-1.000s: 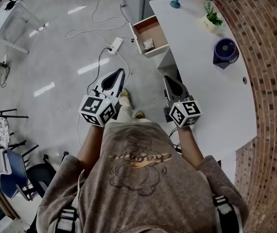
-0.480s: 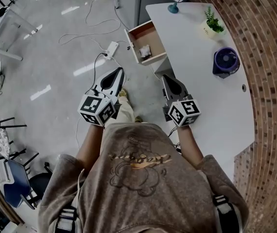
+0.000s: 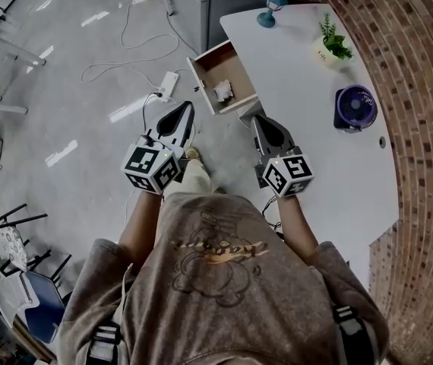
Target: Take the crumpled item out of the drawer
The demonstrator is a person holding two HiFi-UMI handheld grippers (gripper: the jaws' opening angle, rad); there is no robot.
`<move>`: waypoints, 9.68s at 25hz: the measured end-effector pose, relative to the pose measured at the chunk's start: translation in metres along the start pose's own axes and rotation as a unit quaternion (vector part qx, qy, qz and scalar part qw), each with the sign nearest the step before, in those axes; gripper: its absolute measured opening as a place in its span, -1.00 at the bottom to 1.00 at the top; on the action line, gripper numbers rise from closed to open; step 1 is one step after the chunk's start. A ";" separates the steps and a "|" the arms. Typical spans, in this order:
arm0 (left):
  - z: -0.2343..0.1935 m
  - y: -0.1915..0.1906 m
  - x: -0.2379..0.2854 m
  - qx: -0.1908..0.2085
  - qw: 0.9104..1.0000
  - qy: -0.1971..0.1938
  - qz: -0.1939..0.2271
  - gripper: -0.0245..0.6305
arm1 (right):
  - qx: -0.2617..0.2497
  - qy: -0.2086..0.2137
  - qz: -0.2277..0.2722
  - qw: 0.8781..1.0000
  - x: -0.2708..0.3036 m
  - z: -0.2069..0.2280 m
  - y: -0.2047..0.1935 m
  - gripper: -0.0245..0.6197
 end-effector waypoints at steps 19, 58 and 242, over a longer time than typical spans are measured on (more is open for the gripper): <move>-0.077 0.028 0.078 -0.009 0.996 -0.077 -0.036 -0.90 | 0.020 -0.070 0.002 0.997 0.076 0.016 0.026 -0.93; -0.116 -0.062 0.183 -0.002 0.991 -0.092 -0.099 -0.90 | 0.032 -0.098 -0.007 0.995 0.141 0.093 -0.041 -0.93; -0.107 -0.102 0.306 0.529 0.711 -0.302 -0.352 -0.54 | 0.010 -0.090 -0.003 0.996 0.123 0.113 0.019 -0.93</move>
Point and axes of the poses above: the fingertips, and each gripper's own axes: x forward along the fingers, z to its right, y out of its top, the point moved 5 cm from there along -x, backward along the fingers, and after that the axes turned 5 degrees about -z, right-handed, at the moved point
